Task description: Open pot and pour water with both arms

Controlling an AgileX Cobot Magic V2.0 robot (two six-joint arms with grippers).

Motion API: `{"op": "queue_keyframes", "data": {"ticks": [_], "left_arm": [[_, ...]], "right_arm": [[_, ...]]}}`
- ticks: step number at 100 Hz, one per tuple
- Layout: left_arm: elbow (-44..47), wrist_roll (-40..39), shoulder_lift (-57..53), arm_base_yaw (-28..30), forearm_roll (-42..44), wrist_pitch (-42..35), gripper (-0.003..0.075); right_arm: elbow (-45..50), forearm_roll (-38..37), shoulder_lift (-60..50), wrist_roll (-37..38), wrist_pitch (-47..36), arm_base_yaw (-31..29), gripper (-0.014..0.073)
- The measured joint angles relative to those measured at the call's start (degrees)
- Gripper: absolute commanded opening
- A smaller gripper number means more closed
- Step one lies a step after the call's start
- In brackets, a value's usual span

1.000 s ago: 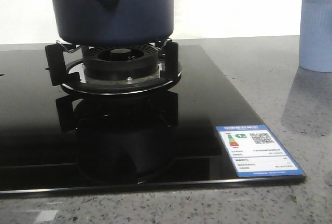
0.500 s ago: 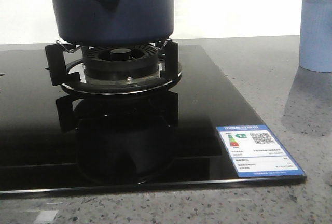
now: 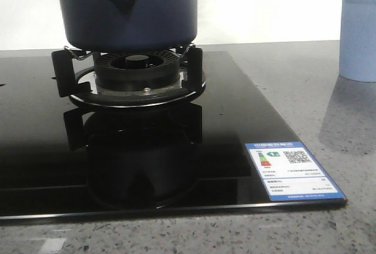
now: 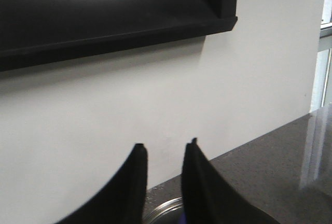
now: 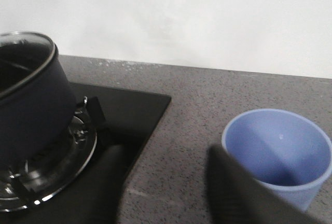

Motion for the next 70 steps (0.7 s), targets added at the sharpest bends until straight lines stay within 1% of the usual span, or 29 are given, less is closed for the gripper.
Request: {"op": "queue_keyframes", "data": {"ticks": [6, 7, 17, 29, 38, 46, 59, 70], "left_arm": [[0.0, 0.0, -1.37, 1.82, 0.14, 1.1, -0.002], [0.0, 0.0, -1.7, 2.02, 0.14, 1.43, -0.002], [0.0, 0.0, -3.98, 4.76, 0.27, 3.77, -0.002], [0.13, 0.0, -6.84, 7.94, 0.4, 6.16, -0.002], [1.35, 0.0, -9.78, 10.22, 0.67, 5.94, -0.002], [3.94, 0.0, -12.96, 12.07, 0.85, 4.16, -0.002], [10.17, 0.1, -20.13, 14.01, 0.85, 0.47, -0.002], [17.5, 0.1, -27.15, 14.24, 0.85, -2.99, -0.002]], "right_arm": [[0.0, 1.21, -0.09, 0.0, -0.44, 0.0, -0.0072], [0.0, 1.32, -0.13, 0.0, -0.55, 0.0, -0.008], [-0.64, 3.37, -0.35, 0.11, -0.94, 0.0, -0.0066], [-2.1, 8.78, -1.1, 0.11, -0.13, 0.0, -0.0066], [-2.68, 14.25, -3.04, -0.1, 1.46, 0.0, -0.0066], [-2.81, 17.41, -5.92, -2.82, 2.4, 0.0, -0.0066], [-2.81, 17.3, -12.66, -6.81, 3.19, 0.0, -0.0067], [-2.58, 13.88, -19.99, -7.83, 5.39, 0.0, -0.0067]]}}
